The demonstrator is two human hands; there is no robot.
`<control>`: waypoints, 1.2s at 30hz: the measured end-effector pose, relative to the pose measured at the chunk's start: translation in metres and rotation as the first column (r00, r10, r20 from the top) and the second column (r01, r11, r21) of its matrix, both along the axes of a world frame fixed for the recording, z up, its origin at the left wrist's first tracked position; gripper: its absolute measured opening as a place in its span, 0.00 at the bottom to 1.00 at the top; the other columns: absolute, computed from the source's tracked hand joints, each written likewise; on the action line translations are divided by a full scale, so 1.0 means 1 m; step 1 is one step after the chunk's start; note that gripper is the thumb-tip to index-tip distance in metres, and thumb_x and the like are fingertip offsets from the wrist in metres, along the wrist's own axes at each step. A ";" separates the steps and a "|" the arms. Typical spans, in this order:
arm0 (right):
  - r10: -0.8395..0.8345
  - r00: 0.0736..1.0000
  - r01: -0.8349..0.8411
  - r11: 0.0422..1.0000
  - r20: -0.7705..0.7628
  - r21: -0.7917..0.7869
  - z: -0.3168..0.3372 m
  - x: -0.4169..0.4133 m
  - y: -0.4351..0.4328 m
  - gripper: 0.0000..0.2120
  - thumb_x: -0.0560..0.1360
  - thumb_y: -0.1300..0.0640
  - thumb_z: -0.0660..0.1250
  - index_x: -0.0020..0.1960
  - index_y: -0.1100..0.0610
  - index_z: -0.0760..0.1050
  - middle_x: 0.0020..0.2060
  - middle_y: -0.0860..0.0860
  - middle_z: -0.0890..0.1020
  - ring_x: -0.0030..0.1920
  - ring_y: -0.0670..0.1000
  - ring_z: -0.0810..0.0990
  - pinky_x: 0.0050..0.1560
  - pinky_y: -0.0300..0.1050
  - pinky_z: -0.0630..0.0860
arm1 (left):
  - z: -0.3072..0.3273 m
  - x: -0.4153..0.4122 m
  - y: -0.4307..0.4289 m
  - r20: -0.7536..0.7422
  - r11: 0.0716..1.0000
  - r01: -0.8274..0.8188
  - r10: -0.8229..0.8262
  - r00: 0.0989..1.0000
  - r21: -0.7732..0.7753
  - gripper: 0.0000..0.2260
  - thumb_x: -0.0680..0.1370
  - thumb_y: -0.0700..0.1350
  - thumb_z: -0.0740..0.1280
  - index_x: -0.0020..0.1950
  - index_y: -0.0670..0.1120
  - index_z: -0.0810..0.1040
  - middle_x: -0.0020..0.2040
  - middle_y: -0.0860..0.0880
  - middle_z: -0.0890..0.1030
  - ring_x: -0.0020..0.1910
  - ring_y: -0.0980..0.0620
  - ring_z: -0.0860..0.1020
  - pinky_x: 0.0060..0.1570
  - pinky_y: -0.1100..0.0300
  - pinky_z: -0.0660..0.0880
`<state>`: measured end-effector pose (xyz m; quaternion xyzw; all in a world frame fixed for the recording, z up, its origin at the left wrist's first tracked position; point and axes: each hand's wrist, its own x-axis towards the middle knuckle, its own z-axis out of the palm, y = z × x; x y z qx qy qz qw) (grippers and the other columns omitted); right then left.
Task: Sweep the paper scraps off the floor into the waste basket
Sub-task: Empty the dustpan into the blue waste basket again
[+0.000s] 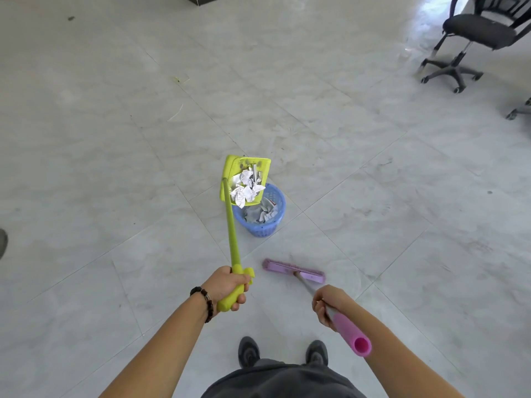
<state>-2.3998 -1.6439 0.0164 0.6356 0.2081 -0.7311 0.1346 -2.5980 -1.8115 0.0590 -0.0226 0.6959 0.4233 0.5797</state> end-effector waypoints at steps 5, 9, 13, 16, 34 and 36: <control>-0.153 0.976 0.162 0.985 -0.157 0.052 0.016 -0.005 0.003 0.09 0.77 0.68 0.53 0.54 0.62 0.68 0.43 0.61 0.74 0.22 0.47 0.71 0.20 0.35 0.72 | -0.003 -0.002 0.005 -0.058 0.988 0.109 -0.116 0.992 -0.106 0.01 0.79 0.37 0.64 0.48 0.39 0.73 0.37 0.44 0.72 0.25 0.49 0.70 0.21 0.65 0.65; -0.314 0.937 0.324 0.945 -0.151 0.045 0.002 -0.009 0.018 0.17 0.72 0.69 0.56 0.59 0.66 0.71 0.39 0.61 0.74 0.20 0.49 0.73 0.20 0.36 0.73 | -0.018 -0.005 0.000 -0.073 0.951 0.200 -0.222 0.972 -0.235 0.02 0.78 0.36 0.62 0.50 0.40 0.72 0.36 0.44 0.71 0.25 0.49 0.70 0.24 0.64 0.65; -0.399 0.904 0.405 0.914 -0.157 0.008 -0.006 -0.008 0.027 0.11 0.75 0.69 0.54 0.55 0.65 0.68 0.35 0.59 0.73 0.19 0.48 0.71 0.18 0.35 0.71 | -0.028 -0.005 -0.010 -0.087 0.913 0.248 -0.290 0.953 -0.325 0.01 0.77 0.35 0.62 0.48 0.40 0.71 0.36 0.43 0.72 0.25 0.48 0.70 0.25 0.63 0.65; -0.435 0.883 0.438 0.899 -0.178 -0.025 -0.008 -0.007 0.029 0.06 0.76 0.69 0.55 0.49 0.64 0.69 0.34 0.58 0.73 0.18 0.48 0.71 0.18 0.35 0.72 | -0.028 -0.005 -0.015 -0.105 0.902 0.263 -0.315 0.943 -0.342 0.01 0.77 0.36 0.63 0.47 0.41 0.72 0.36 0.43 0.73 0.26 0.48 0.70 0.25 0.63 0.66; 0.159 0.927 0.018 0.886 -0.340 0.464 0.010 0.014 0.008 0.21 0.78 0.65 0.52 0.62 0.48 0.74 0.53 0.55 0.85 0.47 0.56 0.82 0.37 0.47 0.78 | -0.029 -0.009 -0.026 -0.082 0.903 0.291 -0.332 0.940 -0.317 0.02 0.77 0.37 0.64 0.46 0.40 0.75 0.36 0.43 0.74 0.26 0.47 0.71 0.24 0.63 0.66; 0.252 0.916 -0.061 0.856 -0.311 0.514 0.009 0.016 0.009 0.27 0.74 0.71 0.55 0.64 0.44 0.72 0.55 0.50 0.84 0.52 0.55 0.82 0.42 0.48 0.80 | -0.029 -0.005 -0.028 -0.088 0.910 0.273 -0.314 0.945 -0.313 0.02 0.78 0.38 0.64 0.45 0.40 0.74 0.36 0.43 0.74 0.26 0.48 0.71 0.24 0.63 0.66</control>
